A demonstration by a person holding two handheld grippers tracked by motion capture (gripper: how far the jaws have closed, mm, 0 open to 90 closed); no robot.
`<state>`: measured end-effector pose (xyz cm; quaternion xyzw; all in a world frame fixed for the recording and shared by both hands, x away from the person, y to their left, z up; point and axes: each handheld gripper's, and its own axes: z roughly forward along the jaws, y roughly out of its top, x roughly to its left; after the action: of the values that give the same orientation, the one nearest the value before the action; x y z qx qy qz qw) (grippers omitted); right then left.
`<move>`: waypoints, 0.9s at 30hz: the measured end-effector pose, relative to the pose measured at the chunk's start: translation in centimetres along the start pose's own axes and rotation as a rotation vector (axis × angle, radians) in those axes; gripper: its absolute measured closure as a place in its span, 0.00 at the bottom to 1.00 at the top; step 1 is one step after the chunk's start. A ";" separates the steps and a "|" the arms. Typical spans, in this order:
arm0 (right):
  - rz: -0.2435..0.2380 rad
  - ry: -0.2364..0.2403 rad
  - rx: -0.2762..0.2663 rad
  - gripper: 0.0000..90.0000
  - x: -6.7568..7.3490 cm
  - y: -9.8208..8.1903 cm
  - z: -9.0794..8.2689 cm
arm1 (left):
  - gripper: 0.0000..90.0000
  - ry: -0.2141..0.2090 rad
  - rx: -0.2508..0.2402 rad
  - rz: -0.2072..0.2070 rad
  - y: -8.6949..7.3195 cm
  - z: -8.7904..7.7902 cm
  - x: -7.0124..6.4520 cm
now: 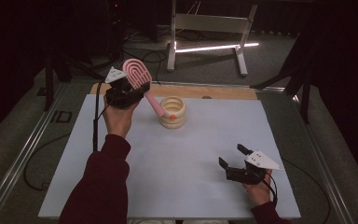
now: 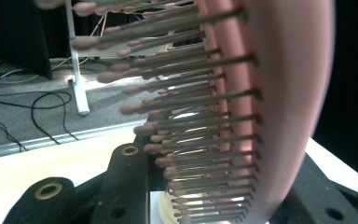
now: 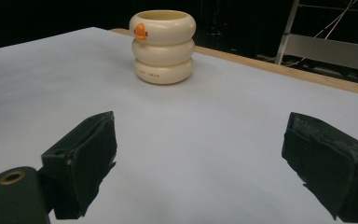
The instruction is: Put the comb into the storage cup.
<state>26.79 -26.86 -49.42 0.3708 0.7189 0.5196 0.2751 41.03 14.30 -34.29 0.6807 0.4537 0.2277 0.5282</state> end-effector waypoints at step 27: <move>0.002 -0.004 -0.004 0.11 0.1 -0.1 -0.1 | 0.72 0.040 -0.003 -0.007 0.7 1.4 0.1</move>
<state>26.62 -26.87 -49.50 0.3720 0.7170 0.5204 0.2767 42.42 13.66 -34.14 0.6735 0.4662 0.2403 0.5209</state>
